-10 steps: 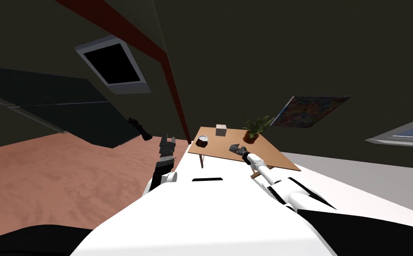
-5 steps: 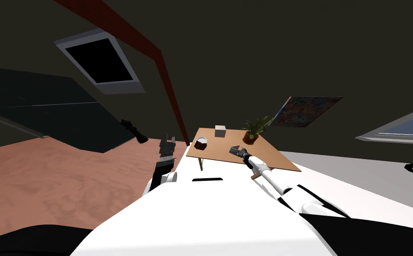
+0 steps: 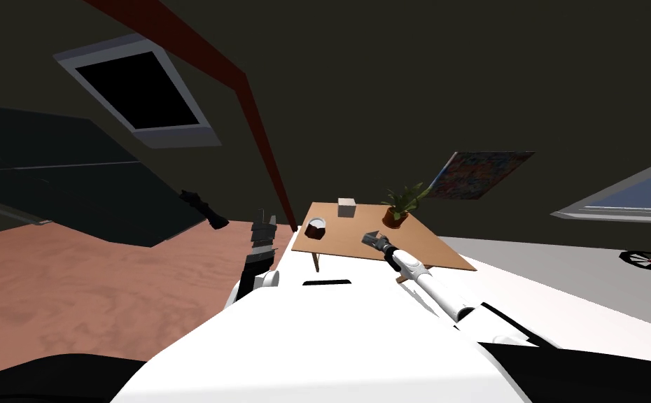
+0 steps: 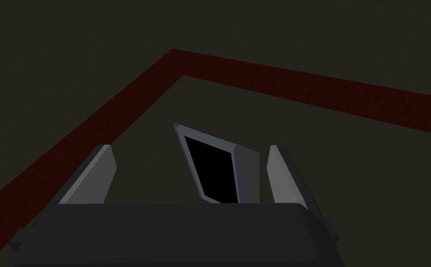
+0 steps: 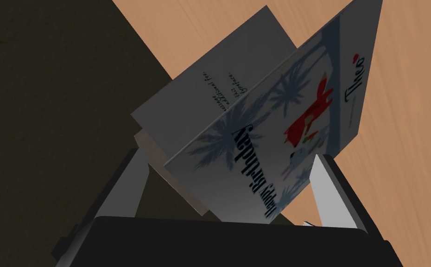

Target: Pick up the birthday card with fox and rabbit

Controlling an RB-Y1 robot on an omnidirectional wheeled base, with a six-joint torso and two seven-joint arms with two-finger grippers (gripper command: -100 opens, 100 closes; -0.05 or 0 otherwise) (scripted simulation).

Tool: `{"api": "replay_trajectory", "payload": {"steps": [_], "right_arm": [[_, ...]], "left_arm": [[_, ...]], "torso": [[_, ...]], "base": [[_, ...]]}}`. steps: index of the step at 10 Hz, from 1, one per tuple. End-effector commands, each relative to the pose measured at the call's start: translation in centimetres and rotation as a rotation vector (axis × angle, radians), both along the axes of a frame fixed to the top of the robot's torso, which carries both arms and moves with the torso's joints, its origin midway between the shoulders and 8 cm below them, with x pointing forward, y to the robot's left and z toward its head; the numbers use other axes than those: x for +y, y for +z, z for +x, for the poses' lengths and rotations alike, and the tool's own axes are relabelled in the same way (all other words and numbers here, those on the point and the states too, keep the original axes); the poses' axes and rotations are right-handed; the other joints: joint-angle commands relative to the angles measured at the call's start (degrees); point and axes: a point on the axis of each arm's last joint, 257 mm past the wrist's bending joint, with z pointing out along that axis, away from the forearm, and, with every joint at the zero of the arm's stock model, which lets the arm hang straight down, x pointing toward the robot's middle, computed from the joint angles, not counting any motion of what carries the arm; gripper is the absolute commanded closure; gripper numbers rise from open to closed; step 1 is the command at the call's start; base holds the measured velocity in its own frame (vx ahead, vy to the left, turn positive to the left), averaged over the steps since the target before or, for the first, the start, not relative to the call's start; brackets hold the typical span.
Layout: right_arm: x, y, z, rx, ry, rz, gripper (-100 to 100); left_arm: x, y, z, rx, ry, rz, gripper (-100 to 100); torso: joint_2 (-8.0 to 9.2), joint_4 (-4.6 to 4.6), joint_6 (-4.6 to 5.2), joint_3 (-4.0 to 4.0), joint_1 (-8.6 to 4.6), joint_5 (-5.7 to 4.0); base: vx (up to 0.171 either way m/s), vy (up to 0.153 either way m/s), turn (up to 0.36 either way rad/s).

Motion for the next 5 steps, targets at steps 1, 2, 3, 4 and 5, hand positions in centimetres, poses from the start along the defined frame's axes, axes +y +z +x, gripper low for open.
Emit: {"api": "replay_trajectory", "payload": {"steps": [1,2,3,4,5], "right_arm": [[0.00,0.00,0.00,0.000,0.000,0.000,-100],[0.05,0.01,0.00,-0.001,0.000,0.001,100],[0.06,0.00,0.00,-0.001,0.001,0.001,100],[0.06,-0.05,-0.07,0.002,0.003,-0.001,100],[0.05,-0.06,-0.08,0.002,0.003,-0.001,100]], "left_arm": [[0.00,0.00,0.00,0.000,0.000,0.000,0],[0.00,0.00,0.00,0.000,0.000,0.000,0],[0.00,0.00,0.00,0.000,0.000,0.000,0],[0.00,0.00,0.00,0.000,0.000,0.000,0],[0.00,0.00,0.00,0.000,0.000,0.000,0]], "torso": [[0.00,0.00,0.00,0.00,0.00,0.00],[0.12,0.02,0.00,0.07,-0.05,-0.01],[0.21,0.05,0.00,0.12,-0.08,-0.01],[0.25,0.09,0.02,0.17,-0.11,-0.06],[0.24,0.09,-0.01,0.16,-0.15,-0.09]], "base": [[0.025,0.009,-0.003],[0.005,0.002,0.001],[0.000,0.000,0.000],[0.000,0.000,0.000],[0.000,0.000,0.000]]}}
